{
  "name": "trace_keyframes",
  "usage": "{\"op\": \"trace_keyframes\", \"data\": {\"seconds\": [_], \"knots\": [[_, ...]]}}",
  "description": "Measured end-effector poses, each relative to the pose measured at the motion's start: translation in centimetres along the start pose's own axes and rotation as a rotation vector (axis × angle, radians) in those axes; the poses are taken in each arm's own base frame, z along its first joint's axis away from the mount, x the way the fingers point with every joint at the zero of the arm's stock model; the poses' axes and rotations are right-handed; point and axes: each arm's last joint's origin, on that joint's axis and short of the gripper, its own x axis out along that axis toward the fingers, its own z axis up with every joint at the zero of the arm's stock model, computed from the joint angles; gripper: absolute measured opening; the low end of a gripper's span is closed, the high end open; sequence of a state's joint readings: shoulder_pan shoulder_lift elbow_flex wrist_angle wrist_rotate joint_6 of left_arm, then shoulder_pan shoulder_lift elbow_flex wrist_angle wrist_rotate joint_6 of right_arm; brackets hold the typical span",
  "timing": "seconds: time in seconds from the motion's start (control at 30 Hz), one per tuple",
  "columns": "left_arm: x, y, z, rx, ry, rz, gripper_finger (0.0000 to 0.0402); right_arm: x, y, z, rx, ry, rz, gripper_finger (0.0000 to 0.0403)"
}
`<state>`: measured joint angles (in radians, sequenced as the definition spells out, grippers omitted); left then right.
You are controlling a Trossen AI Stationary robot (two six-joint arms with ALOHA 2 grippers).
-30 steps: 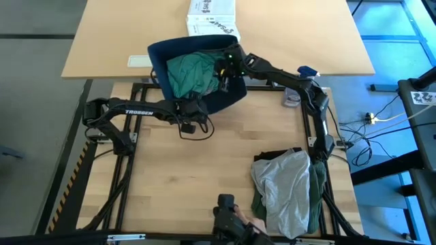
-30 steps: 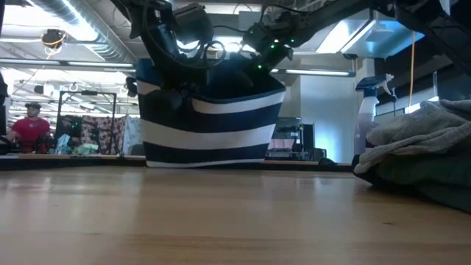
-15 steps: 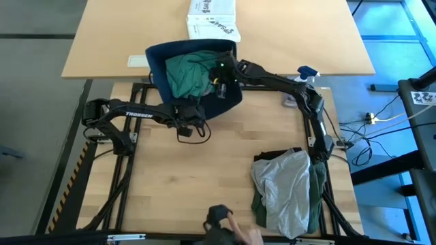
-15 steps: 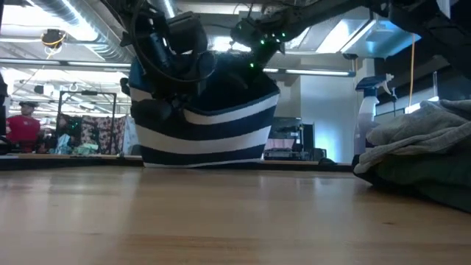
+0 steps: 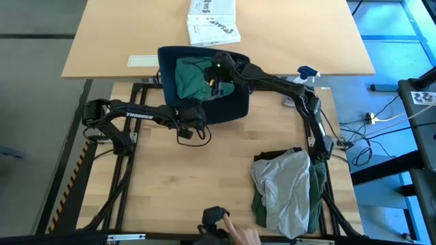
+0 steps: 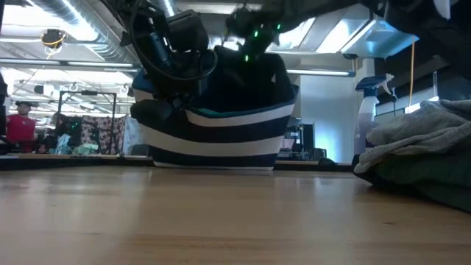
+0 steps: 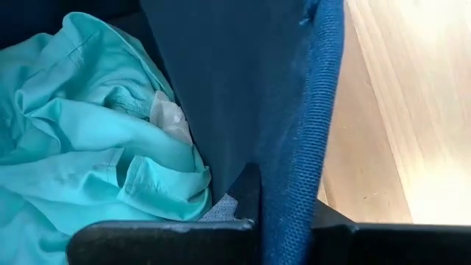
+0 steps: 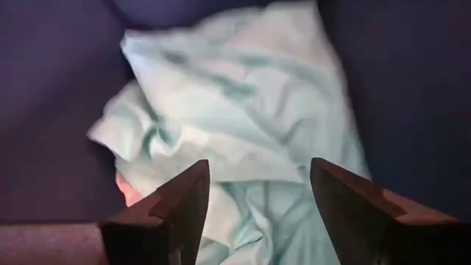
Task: Fold Laundry from Bin
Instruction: Fold the blue shorts
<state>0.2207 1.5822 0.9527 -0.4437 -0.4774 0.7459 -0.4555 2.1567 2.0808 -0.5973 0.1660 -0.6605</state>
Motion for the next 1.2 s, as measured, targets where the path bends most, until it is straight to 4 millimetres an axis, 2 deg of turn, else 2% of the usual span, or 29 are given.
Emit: {"op": "trace_keyframes", "data": {"seconds": [0.3,0.57,0.67,0.77,0.8,0.83,0.97,1.1,1.2], "knots": [[0.0,0.0,0.0,-0.010,-0.002,0.006,0.0001,6.8,1.3,-5.1,0.014,0.229,0.049,0.0234],[0.0,0.1,0.1,-0.015,-0.008,0.015,0.0001,8.8,1.1,-8.5,0.068,0.353,0.121,0.0231],[0.0,0.2,0.1,-0.016,-0.008,0.020,0.0001,8.8,0.8,-8.6,0.056,0.354,0.102,0.0187],[0.0,0.2,0.1,-0.017,-0.003,0.029,0.0001,8.3,0.4,-8.2,0.046,0.341,0.084,0.0076],[0.0,0.2,0.1,-0.017,0.000,0.033,0.0001,7.9,0.2,-7.9,0.044,0.328,0.074,0.0040],[0.0,0.2,0.1,-0.017,0.003,0.036,0.0001,7.4,-0.2,-7.7,0.042,0.317,0.065,0.0022],[0.0,0.4,0.0,-0.023,0.009,0.047,0.0001,3.8,-2.1,-5.4,0.071,0.221,-0.006,0.0007],[-0.1,0.8,-0.2,-0.039,0.006,0.060,0.0001,-1.9,-4.1,-2.6,0.108,0.071,-0.073,0.0004],[-0.4,1.3,-0.5,-0.059,-0.003,0.074,0.0001,-7.4,-5.4,-0.2,0.120,-0.062,-0.148,0.0003]]}}
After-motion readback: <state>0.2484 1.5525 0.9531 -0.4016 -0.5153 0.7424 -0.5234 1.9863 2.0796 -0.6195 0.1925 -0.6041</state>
